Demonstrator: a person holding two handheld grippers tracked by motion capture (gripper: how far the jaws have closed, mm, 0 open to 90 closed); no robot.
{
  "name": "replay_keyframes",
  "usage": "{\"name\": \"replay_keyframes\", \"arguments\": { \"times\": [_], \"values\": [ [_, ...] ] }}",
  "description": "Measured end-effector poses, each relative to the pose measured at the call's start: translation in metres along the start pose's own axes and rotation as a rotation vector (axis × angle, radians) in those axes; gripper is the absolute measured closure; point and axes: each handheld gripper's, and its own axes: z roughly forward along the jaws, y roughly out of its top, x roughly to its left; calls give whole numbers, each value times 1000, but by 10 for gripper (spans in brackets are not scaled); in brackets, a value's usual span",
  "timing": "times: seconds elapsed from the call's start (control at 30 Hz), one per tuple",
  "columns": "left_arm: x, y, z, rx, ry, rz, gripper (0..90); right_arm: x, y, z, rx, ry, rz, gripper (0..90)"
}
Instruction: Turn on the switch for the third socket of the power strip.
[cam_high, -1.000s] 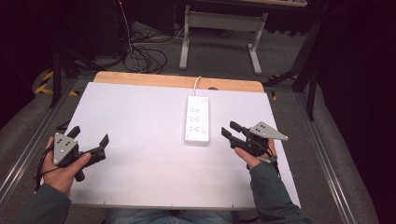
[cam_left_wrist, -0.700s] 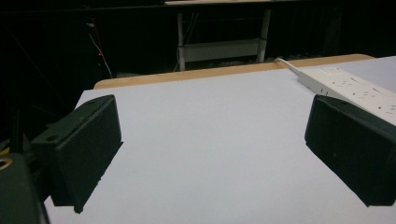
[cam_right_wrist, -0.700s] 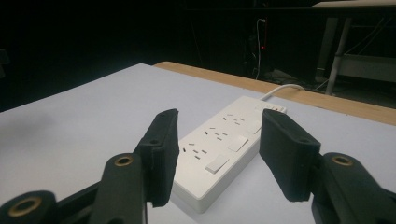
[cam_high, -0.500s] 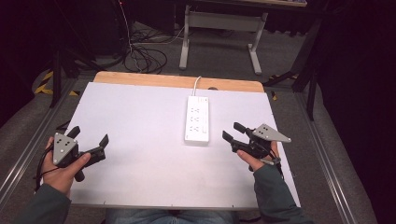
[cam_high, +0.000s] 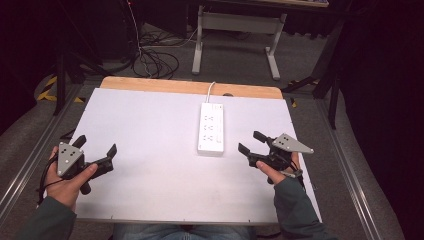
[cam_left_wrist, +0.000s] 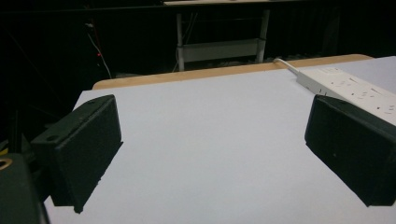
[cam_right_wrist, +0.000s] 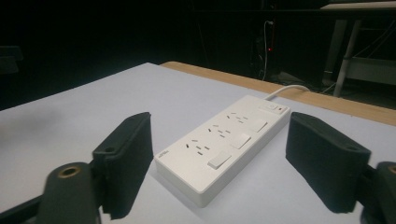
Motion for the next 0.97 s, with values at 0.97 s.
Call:
{"name": "replay_keyframes", "arguments": {
  "times": [0.97],
  "values": [
    [1,0,1,5,-1,2,44,-2,-3,2,18,45,-30,68]
  ]
}}
